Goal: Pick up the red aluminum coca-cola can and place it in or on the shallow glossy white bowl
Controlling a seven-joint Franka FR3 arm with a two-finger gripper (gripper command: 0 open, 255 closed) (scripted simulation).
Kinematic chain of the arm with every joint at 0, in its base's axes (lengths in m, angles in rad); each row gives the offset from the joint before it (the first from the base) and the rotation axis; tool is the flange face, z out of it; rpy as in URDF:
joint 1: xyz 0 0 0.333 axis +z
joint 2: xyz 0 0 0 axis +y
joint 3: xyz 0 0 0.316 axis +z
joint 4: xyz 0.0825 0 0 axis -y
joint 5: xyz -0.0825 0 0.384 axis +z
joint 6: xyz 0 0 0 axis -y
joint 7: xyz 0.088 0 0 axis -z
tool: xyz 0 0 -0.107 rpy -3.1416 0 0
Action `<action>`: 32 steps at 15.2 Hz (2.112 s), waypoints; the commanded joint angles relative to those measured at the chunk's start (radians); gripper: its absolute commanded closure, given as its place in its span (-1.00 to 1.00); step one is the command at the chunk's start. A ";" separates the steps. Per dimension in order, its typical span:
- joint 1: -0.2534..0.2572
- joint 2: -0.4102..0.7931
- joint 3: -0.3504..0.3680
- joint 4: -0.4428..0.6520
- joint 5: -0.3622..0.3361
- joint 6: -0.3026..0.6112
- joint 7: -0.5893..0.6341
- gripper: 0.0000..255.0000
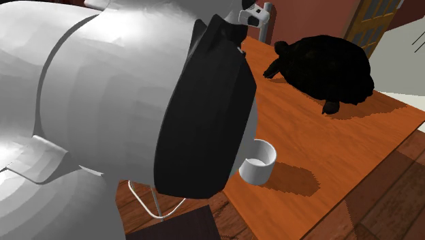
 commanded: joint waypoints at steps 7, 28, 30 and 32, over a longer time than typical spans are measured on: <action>0.078 -0.015 0.038 -0.023 -0.015 0.014 0.121 1.00; 0.067 -0.002 0.029 -0.238 -0.024 0.240 0.119 1.00; 0.067 -0.002 0.029 -0.238 -0.024 0.240 0.119 1.00; 0.067 -0.002 0.029 -0.238 -0.024 0.240 0.119 1.00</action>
